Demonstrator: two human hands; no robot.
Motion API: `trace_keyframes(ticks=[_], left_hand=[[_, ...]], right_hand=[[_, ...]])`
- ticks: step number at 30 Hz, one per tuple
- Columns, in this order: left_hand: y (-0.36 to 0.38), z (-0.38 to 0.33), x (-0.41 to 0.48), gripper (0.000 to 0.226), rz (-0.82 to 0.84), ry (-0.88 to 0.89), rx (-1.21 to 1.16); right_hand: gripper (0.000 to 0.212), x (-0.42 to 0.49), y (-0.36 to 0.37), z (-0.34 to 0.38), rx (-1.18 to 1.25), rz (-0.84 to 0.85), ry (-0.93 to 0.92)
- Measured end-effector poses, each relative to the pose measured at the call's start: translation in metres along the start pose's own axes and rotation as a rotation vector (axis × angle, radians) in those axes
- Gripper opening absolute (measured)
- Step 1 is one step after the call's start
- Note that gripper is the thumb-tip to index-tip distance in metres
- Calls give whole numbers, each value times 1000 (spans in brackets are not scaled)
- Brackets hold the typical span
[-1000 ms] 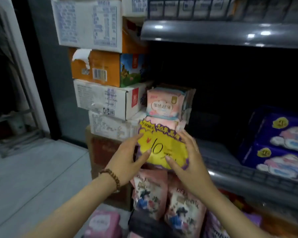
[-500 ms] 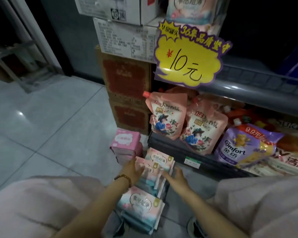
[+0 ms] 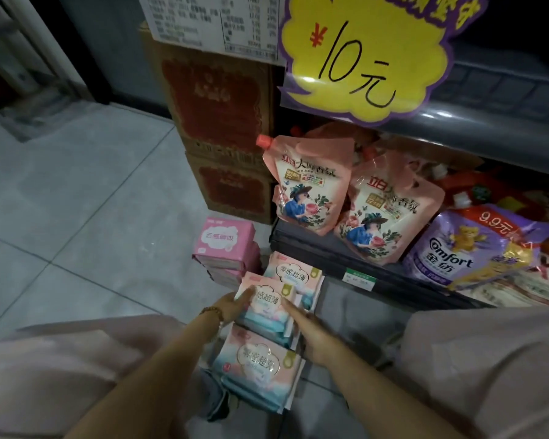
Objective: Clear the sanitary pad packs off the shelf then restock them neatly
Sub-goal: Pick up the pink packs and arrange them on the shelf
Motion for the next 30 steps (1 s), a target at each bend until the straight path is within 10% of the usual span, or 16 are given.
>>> trace_keyframes(ticks=[6,19,30], left_hand=[[22,23,44,122,175,-48,10],[16,-73,-50,104,177,259,242],[-55,-193,-196,61,-155,919,-37]], right_hand=[[76,-19,18,13,64,125,-9],[68,-89,-16,30,92,208,-130],[41,-275,-8,149,161,192,-884]])
Point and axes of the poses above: each hand's wrist, its own x-axis towards the middle knuckle, its own y-axis out of the palm, z = x × y, the point moved 3 cm from there along x, towards the middle knuckle, and after that the axes turned 11 degrees about x, right-handed, at the moved point
